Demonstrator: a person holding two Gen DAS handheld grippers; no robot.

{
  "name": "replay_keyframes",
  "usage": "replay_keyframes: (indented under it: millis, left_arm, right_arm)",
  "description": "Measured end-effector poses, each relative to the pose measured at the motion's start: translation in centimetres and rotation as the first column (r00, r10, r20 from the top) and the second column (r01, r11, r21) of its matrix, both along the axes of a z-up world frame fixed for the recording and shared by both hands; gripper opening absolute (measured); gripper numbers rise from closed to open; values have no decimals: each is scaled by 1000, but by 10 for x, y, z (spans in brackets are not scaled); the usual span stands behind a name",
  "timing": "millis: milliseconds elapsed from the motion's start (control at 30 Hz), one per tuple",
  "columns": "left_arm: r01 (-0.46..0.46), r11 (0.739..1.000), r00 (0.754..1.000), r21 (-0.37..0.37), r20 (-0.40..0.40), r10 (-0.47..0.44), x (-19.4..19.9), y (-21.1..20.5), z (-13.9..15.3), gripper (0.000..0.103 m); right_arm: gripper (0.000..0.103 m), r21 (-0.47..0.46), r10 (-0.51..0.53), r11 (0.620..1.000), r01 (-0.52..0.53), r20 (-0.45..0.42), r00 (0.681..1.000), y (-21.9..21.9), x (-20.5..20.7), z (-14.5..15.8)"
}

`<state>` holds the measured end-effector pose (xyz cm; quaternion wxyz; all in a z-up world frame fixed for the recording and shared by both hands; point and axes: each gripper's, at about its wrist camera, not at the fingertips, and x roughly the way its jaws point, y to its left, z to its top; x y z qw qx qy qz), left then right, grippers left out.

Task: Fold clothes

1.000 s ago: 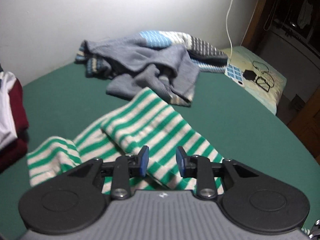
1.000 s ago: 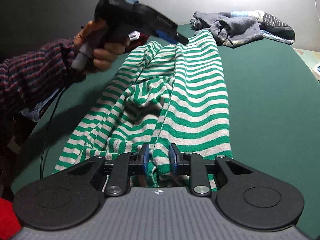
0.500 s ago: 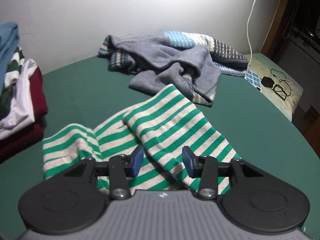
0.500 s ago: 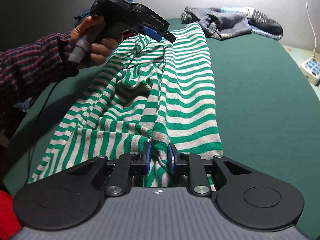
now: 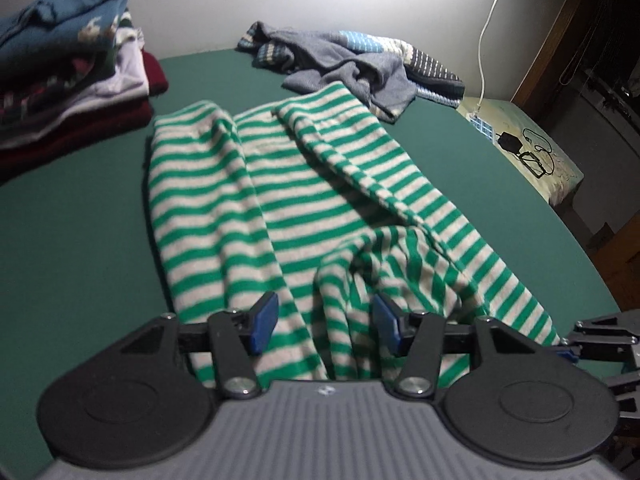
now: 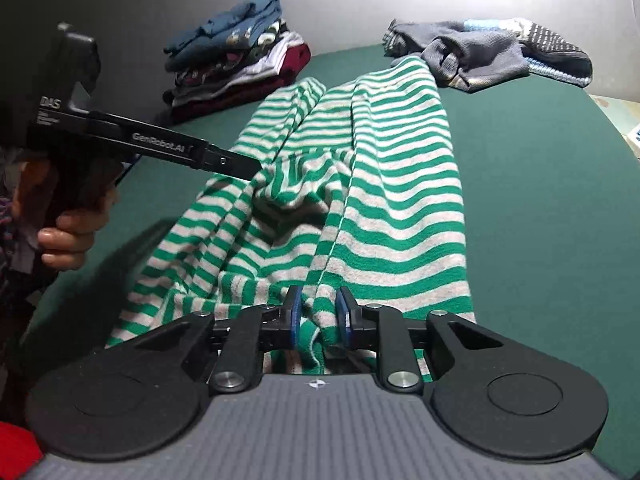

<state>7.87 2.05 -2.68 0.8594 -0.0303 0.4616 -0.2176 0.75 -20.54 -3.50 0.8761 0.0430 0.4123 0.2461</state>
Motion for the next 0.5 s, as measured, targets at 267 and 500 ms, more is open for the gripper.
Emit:
replay_keyframes:
  millis: [267,500]
  left_arm:
    - [-28,992,997,-124,-70,19,-19,-6,-14,68]
    - [-35,995,998,-96,-52,30,-37,-7,-10,72]
  right_arm:
    - [28,66,-53,997,51,15,999,-24,21,24]
    - [30,132,2,991,-6,33,999,-1,89,45]
